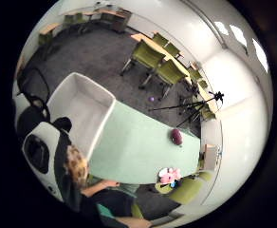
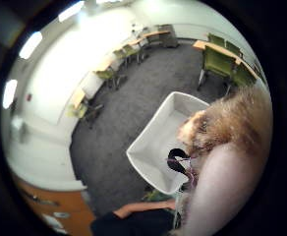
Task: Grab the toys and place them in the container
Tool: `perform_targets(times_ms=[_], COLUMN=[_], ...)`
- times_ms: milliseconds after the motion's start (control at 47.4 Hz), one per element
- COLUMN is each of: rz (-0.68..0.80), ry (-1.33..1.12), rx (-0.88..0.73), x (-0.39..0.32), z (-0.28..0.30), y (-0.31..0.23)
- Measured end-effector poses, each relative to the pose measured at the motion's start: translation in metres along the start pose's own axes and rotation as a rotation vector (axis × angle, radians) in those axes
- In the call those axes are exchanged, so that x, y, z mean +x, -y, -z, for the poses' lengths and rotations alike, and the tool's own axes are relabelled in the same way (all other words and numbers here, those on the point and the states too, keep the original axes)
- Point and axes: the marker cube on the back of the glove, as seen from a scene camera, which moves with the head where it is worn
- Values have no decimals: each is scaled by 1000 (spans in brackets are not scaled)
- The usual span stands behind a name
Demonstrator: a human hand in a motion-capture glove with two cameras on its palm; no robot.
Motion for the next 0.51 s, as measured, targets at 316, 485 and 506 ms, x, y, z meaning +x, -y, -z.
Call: perform_targets(times_ms=[316,485,506], rz=[-94,-55,-54], ry=[-285,-383,-350], rx=[-267,-273,-270], x=[80,60,39], z=[-72,-67,-66], y=[7,-4,-7])
